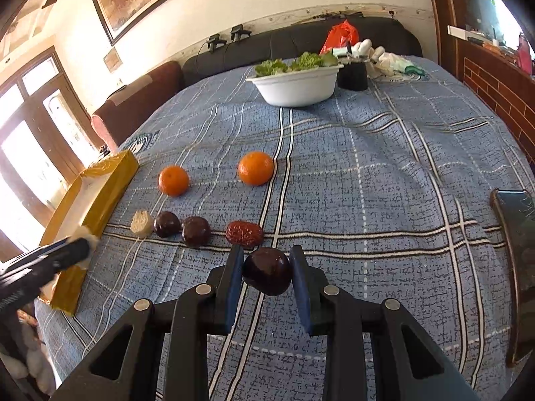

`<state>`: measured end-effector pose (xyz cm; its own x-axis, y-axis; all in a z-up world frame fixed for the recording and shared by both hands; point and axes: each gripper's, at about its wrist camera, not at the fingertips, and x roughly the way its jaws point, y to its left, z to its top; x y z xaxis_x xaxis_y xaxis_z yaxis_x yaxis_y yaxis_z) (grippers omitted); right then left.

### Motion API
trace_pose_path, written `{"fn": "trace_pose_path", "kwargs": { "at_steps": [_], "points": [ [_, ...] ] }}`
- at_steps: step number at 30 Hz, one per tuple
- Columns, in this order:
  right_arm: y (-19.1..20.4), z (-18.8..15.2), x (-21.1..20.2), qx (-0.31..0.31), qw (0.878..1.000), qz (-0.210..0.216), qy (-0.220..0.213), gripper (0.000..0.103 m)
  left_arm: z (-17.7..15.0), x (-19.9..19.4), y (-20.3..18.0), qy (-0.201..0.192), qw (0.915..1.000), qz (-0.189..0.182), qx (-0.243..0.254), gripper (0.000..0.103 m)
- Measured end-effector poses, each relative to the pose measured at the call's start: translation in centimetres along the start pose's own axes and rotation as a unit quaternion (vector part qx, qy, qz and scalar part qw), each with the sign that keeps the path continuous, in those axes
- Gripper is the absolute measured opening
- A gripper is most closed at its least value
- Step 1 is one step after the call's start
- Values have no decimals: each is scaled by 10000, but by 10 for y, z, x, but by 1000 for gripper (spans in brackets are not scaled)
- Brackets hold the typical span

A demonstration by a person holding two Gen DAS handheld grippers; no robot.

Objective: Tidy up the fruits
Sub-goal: 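Grasp a white yam piece with the left tool while the right grasps a plum, then carry yam piece and plum into the yellow tray and open both tools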

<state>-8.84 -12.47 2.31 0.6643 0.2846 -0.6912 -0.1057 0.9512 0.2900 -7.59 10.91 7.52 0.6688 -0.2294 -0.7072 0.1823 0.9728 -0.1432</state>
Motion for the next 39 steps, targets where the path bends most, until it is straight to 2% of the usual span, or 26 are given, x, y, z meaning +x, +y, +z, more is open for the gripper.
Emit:
{"fn": "trace_pose_path", "kwargs": {
  "at_steps": [4,8,15,18,24,30,33,35,37,39],
  "points": [
    [17,5,-11,26,9998,209,-42,31,-2,-34,39,-277,9985,400,-245,32],
    [62,11,-19,-294,9983,495,-43,31,-12,-53,89,-367,9944,723,-684,32],
    [157,11,-10,-914,9888,1172,158,32,-30,-45,170,-240,9830,1129,-1429,32],
    [197,6,4,-1181,9825,1393,355,32,-33,-36,194,-116,9801,1140,-1623,32],
    [260,-5,44,-1629,9721,1527,719,32,-35,-24,229,107,9757,1187,-1837,32],
    [300,0,80,-1813,9631,1760,926,32,-38,-25,236,102,9736,1150,-1968,32],
    [324,4,102,-1899,9582,1822,1127,32,-40,-36,230,16,9756,1127,-1883,36],
    [336,4,112,-1988,9549,1849,1199,33,-42,-49,232,-80,9755,1131,-1887,45],
    [347,2,122,-2052,9527,1850,1266,33,-45,-62,237,-209,9733,1195,-1951,61],
    [351,-2,128,-2052,9513,1870,1338,33,-50,-76,244,-366,9694,1196,-2112,63]
  ]
}}
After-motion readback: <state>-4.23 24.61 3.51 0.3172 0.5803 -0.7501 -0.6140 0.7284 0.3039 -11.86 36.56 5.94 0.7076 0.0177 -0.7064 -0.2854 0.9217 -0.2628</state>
